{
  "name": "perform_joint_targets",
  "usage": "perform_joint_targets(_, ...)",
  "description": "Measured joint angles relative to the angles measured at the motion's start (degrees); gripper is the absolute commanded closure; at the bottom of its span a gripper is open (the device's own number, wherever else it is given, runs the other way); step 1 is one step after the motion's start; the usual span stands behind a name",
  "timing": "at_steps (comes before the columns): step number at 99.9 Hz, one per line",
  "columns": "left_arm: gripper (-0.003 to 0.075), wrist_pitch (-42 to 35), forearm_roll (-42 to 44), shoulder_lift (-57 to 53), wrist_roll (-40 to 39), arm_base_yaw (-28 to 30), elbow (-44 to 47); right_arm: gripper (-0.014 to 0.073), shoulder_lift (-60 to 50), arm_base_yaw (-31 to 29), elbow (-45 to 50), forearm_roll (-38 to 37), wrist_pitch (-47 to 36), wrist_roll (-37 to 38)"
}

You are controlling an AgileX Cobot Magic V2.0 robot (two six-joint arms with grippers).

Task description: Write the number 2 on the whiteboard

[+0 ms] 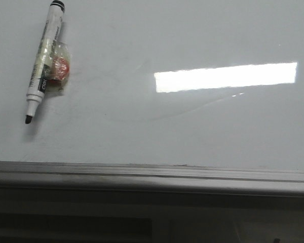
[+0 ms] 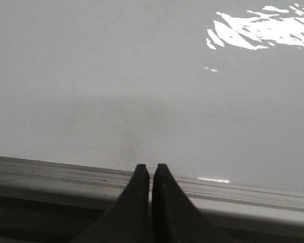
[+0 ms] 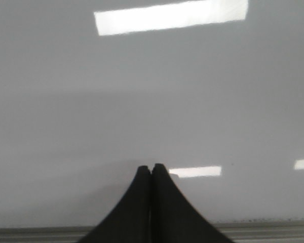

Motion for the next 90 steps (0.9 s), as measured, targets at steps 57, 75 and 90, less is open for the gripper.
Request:
perform_joint_targets(57, 0.0739, 0.00, 0.00, 0.00, 0.00, 0.00, 0.00, 0.0665, 0.00, 0.00, 0.00, 0.00, 0.00, 0.09)
perform_joint_targets(75, 0.0739, 0.00, 0.75, 0.00, 0.00, 0.00, 0.00, 0.0665, 0.00, 0.00, 0.00, -0.12, -0.58, 0.09)
perform_joint_targets(90, 0.0739, -3.20, 0.84, 0.00, 0.00, 0.00, 0.00, 0.0665, 0.00, 0.00, 0.00, -0.12, -7.76, 0.09)
